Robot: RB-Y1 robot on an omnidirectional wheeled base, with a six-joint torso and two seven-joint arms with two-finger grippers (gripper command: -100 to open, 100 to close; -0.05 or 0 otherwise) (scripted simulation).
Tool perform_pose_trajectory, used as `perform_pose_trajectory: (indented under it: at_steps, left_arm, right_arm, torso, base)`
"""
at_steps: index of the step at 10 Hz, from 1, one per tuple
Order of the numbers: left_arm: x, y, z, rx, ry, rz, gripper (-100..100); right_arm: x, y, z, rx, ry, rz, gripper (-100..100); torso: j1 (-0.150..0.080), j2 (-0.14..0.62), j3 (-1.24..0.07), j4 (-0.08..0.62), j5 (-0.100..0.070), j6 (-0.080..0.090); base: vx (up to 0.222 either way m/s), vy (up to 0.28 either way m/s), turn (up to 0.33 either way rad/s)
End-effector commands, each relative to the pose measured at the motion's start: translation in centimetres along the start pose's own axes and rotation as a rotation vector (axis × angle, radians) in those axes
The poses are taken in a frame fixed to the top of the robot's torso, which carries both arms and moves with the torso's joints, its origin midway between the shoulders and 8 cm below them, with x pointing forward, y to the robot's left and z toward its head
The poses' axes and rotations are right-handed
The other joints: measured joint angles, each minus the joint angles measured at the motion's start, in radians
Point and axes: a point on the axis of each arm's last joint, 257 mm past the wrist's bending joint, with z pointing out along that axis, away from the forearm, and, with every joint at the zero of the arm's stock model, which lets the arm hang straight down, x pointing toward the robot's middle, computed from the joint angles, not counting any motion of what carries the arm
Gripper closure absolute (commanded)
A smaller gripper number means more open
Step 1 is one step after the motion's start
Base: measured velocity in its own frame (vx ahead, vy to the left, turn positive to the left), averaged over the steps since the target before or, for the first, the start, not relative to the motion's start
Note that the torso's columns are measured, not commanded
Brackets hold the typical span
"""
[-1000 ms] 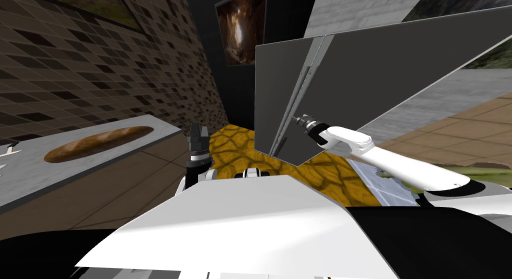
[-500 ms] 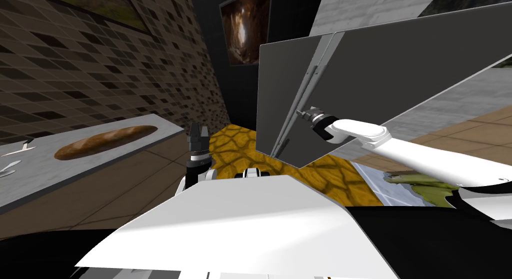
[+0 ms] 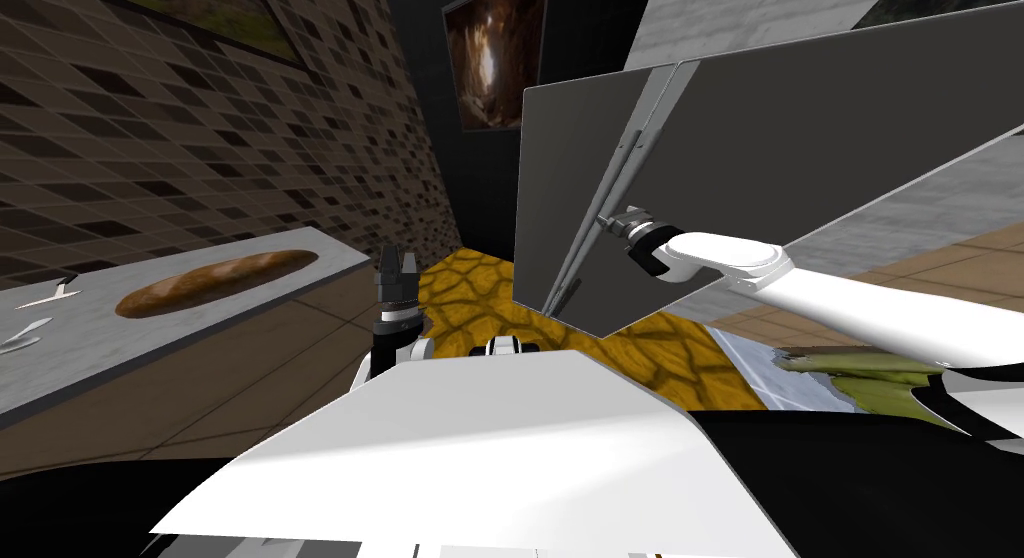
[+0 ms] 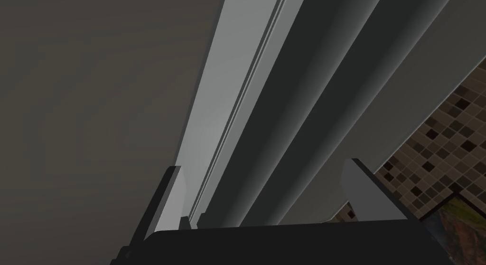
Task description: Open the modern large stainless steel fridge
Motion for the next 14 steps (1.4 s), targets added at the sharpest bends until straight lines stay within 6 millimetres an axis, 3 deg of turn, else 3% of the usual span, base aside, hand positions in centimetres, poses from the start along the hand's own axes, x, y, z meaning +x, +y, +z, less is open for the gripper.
perform_pose_trajectory:
  at_steps: [1, 3, 4, 8, 10, 12, 14]
  left_arm:
    - [0.0, 0.0, 0.0, 0.000, 0.000, 0.000, 0]
    - [0.0, 0.0, 0.0, 0.000, 0.000, 0.000, 0]
    - [0.0, 0.0, 0.0, 0.000, 0.000, 0.000, 0]
    - [0.0, 0.0, 0.0, 0.000, 0.000, 0.000, 0]
    - [0.0, 0.0, 0.0, 0.000, 0.000, 0.000, 0]
    - [0.0, 0.0, 0.0, 0.000, 0.000, 0.000, 0]
    - [0.0, 0.0, 0.0, 0.000, 0.000, 0.000, 0]
  right_arm:
    - [-0.8, 1.6, -0.2, -0.033, -0.014, 0.003, 100]
    - [-2.2, 4.5, -0.8, -0.096, -0.042, 0.008, 100]
    - [-2.3, 4.7, -0.9, -0.100, -0.043, 0.009, 100]
    - [-4.5, 9.3, -2.3, -0.200, -0.084, 0.018, 100]
    - [-4.5, 9.3, -2.3, -0.200, -0.084, 0.018, 100]
    - [-5.9, 12.1, -3.4, -0.263, -0.110, 0.024, 100]
    - [-6.6, 13.7, -4.1, -0.299, -0.124, 0.028, 100]
  torso:
    - [0.000, 0.000, 0.000, 0.000, 0.000, 0.000]
    - [-0.003, 0.002, 0.001, 0.000, -0.001, -0.002]
    - [-0.004, 0.005, 0.003, 0.001, -0.001, 0.000]
    - [0.002, -0.003, -0.002, -0.001, 0.001, 0.000]
    - [0.002, -0.003, -0.002, -0.001, 0.000, 0.000]
    - [0.000, 0.000, 0.000, 0.000, 0.000, 0.000]
    - [-0.002, 0.001, 0.001, 0.001, -0.001, 0.000]
  base:
    - [-0.046, -0.086, -0.027]
    - [-0.175, -0.187, 0.061]
    - [-0.163, -0.149, 0.013]
    - [-0.123, -0.105, 0.016]
    - [-0.057, -0.057, 0.003]
    - [-0.115, -0.096, 0.026]
    - [-0.120, -0.118, 0.014]
